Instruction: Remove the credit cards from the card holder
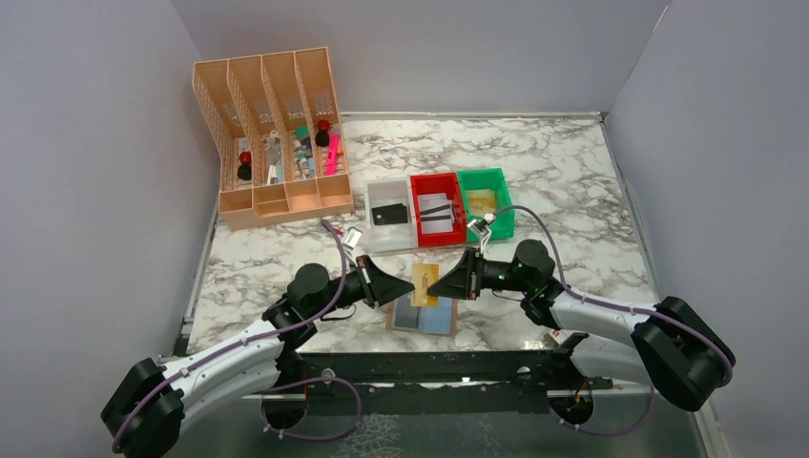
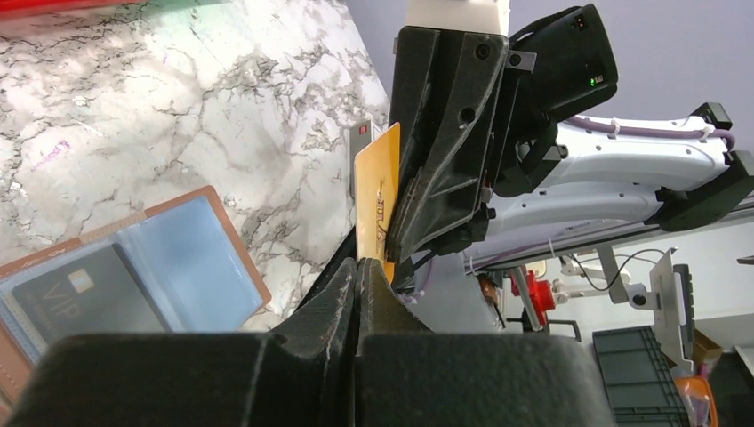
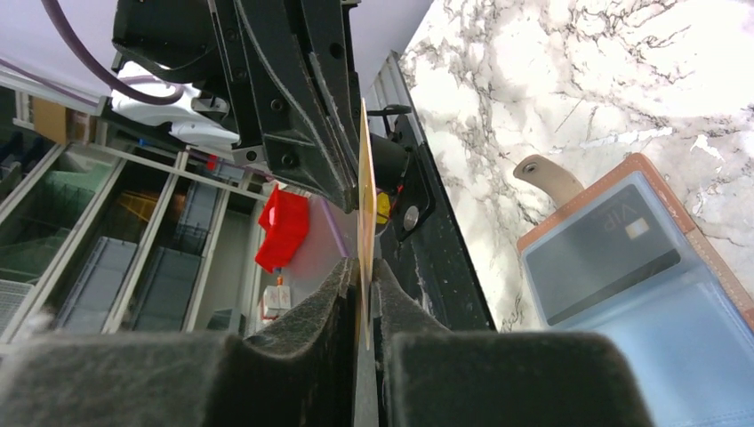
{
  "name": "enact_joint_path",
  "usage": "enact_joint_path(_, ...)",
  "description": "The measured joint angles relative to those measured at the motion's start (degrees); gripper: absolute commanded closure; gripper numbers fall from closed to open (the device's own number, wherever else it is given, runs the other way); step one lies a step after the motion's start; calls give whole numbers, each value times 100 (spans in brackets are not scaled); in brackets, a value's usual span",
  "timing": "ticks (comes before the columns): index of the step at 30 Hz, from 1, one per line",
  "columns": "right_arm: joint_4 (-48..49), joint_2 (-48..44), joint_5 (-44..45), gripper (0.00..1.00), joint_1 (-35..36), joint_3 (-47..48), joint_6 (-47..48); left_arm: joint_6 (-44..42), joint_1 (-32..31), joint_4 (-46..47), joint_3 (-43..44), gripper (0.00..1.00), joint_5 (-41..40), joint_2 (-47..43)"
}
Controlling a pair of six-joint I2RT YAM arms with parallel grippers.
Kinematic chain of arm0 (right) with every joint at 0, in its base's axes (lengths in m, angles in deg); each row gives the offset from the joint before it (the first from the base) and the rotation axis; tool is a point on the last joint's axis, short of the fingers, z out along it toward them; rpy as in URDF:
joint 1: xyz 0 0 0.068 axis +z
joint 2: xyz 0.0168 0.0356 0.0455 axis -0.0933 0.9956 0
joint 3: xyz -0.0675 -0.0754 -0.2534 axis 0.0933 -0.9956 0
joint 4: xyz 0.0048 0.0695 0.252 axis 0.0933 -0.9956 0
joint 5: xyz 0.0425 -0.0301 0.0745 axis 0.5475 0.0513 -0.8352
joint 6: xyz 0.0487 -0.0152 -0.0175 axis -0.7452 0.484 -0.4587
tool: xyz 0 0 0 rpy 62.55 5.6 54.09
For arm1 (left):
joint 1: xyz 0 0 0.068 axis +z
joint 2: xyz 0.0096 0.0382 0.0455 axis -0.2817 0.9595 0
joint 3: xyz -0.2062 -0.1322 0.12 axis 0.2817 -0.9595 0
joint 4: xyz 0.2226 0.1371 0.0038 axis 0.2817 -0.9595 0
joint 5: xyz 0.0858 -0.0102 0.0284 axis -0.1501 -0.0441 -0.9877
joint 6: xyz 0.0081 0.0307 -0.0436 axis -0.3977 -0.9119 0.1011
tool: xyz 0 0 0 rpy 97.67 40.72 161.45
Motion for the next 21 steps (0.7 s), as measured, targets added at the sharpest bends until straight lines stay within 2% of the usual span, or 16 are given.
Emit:
enact_joint_path(2,31,-20,-2,96,-15,-13,-11,0,2,9,0,96,11,9)
enact_joint_path(3,37,-24,-2,98,-22,-20,-20,0,2,17,0,89,15,13)
enact_joint_path(7,-42,-90,22,99,-24,-24,59,-20,11,24,-4,46,13,20)
enact_joint_path(9,-361,-175,144,99,-26,-15,243,-55,42,-46,-2,32,13,20)
enact_joint_path(11,-986,-496,396,99,-37,83,546,-286,83,-577,155,23,-39,20)
enact_joint_path(15,-2531,-1121,1493,99,-50,629,1384,-935,170,-2533,1333,15,-748,131)
enact_joint_path(18,-3375,-1414,2726,99,-50,1126,2046,-1495,304,-3838,2479,13,-1528,420)
enact_joint_path(21,-4004,-1287,4089,99,-52,1609,2763,-1985,417,-4848,3407,10,-2376,763)
